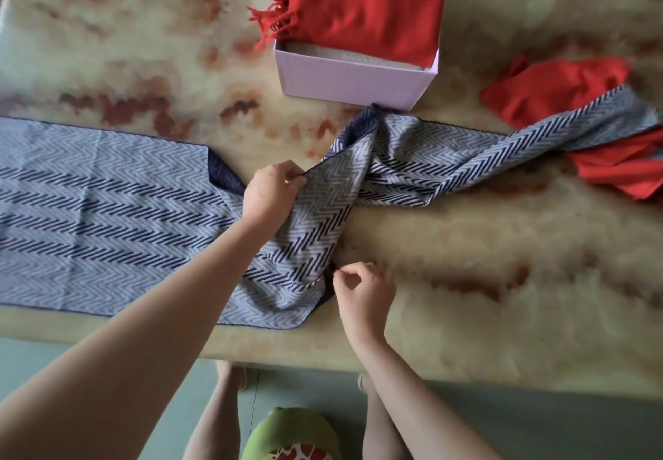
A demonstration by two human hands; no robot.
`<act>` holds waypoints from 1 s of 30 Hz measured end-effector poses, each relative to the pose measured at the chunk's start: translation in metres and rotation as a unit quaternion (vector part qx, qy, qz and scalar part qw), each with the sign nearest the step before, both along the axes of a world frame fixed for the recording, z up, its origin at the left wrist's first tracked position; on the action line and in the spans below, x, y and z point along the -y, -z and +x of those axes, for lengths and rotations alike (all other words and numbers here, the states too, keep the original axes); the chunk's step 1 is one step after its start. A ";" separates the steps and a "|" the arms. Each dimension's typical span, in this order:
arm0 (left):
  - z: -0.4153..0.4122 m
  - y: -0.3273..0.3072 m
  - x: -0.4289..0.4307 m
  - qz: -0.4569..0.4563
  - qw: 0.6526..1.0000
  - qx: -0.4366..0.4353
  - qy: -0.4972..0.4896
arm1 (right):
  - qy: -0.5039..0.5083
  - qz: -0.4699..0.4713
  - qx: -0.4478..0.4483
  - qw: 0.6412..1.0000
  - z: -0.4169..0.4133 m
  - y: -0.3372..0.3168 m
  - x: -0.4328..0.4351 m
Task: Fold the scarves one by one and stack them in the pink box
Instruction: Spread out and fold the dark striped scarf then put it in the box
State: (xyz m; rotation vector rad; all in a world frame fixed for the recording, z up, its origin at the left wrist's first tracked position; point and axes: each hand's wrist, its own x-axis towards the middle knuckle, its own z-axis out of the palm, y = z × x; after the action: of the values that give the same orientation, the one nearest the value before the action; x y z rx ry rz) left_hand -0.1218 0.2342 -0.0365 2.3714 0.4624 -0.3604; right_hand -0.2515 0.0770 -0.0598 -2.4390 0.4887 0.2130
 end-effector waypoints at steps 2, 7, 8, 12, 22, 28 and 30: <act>0.006 -0.001 0.002 -0.022 1.000 -0.007 -0.015 | 0.058 0.018 0.019 0.998 -0.009 -0.007 0.012; 0.028 -0.015 0.030 -0.083 0.997 -0.004 -0.001 | 0.214 -0.002 0.004 0.977 -0.070 -0.023 0.035; 0.032 -0.019 0.039 -0.090 0.996 -0.008 0.013 | 0.234 0.004 -0.020 0.972 -0.083 -0.023 0.035; 0.044 -0.032 0.072 -0.061 0.995 -0.020 0.081 | 0.237 0.011 -0.051 0.970 -0.093 -0.020 0.036; 0.053 -0.021 0.073 0.034 0.988 -0.081 0.124 | 0.133 0.039 -0.116 0.984 -0.019 0.013 0.045; 0.057 -0.013 0.071 -0.036 0.991 -0.081 0.098 | 0.160 0.151 -0.147 0.964 -0.026 0.001 0.033; 0.060 -0.014 0.073 -0.134 0.986 -0.079 0.056 | 0.213 0.175 -0.129 0.953 -0.033 -0.003 0.035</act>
State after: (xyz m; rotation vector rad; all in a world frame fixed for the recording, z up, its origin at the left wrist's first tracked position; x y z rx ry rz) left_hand -0.0617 0.1614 -0.0228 2.1206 0.3309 -0.6259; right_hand -0.2847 0.0420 -0.0568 -1.9150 0.9886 0.3973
